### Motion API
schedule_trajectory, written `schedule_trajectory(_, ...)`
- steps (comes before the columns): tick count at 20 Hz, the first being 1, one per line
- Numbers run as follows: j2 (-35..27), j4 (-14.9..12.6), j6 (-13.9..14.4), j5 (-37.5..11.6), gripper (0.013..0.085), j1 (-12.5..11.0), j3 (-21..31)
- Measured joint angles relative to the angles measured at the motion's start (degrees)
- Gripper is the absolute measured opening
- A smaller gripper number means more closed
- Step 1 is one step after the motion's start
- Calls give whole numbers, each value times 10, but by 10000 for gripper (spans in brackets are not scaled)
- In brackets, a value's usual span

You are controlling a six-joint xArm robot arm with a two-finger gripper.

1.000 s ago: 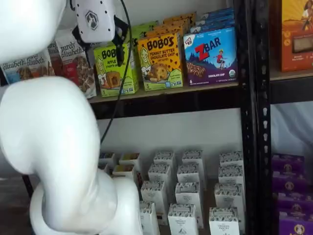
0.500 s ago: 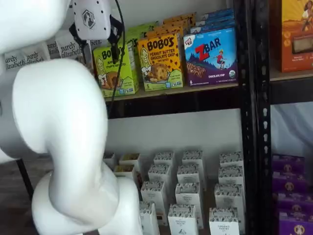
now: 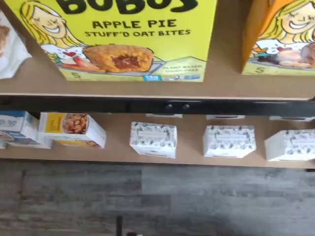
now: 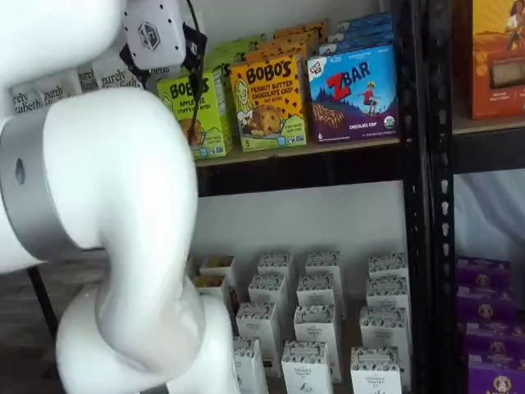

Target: Pick the green box on the top shelf, the fourth from the left

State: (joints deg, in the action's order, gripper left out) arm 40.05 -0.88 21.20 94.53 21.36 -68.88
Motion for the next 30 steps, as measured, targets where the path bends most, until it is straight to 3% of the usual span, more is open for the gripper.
schedule_trajectory(3,-3,10,-3,-13,850,-3,4)
schedule_trajectory(13,-35,-15,2,-73,850,5,-9)
schedule_trajectory(23,-101,-5,3,-55,850,4,-75)
schedule_trajectory(30,-122,-11,7,-73,850,9,-84)
